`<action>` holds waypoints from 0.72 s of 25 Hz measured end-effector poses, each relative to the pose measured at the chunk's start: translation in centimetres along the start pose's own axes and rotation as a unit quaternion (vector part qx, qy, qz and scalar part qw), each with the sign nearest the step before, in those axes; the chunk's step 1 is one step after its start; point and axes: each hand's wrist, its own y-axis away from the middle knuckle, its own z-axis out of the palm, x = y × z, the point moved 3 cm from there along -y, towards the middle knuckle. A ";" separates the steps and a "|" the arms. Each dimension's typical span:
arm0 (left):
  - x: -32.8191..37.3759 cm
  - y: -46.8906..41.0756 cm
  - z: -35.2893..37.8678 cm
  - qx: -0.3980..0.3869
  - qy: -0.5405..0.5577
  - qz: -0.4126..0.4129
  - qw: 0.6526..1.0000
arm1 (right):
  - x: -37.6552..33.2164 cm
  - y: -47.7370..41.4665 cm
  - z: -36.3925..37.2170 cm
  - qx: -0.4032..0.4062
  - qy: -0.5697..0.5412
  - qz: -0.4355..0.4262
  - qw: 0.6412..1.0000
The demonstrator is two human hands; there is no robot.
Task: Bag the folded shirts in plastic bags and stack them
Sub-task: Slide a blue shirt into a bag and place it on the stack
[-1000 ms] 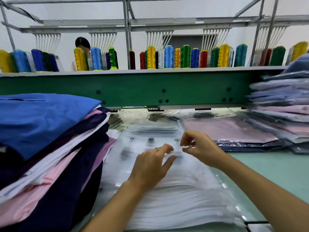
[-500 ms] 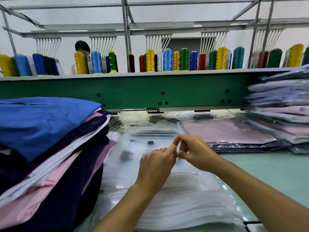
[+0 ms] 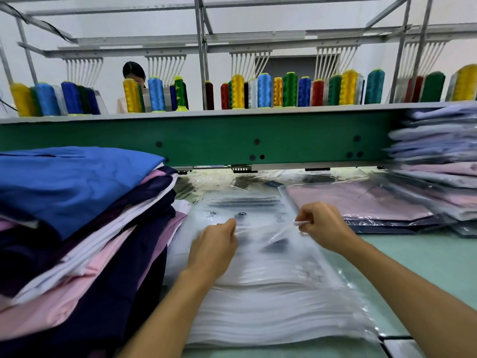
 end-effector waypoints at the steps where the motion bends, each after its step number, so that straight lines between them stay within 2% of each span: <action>1: -0.8 -0.1 -0.3 -0.009 0.004 -0.018 1.000 | 0.2 0.0 0.1 -0.002 -0.003 0.008 1.000; 4: -2.9 -0.4 -0.9 -0.011 -0.022 -0.061 0.998 | 0.6 0.1 0.2 -0.015 0.006 0.014 1.000; 10: -4.8 -0.2 -2.0 0.033 -0.124 -0.130 0.983 | 1.8 -0.2 -0.6 -0.024 0.086 0.037 0.995; 14: -5.1 -0.6 -2.5 0.018 -0.090 -0.182 0.979 | 2.6 -0.3 -0.9 -0.066 0.101 0.049 0.991; 16: -5.0 -0.6 -2.9 0.049 -0.091 -0.165 0.981 | 2.8 0.0 -0.5 -0.117 0.082 0.040 0.989; 18: -4.6 -0.5 -3.0 0.029 -0.136 -0.102 0.985 | 2.6 0.6 0.2 -0.174 0.063 0.020 0.982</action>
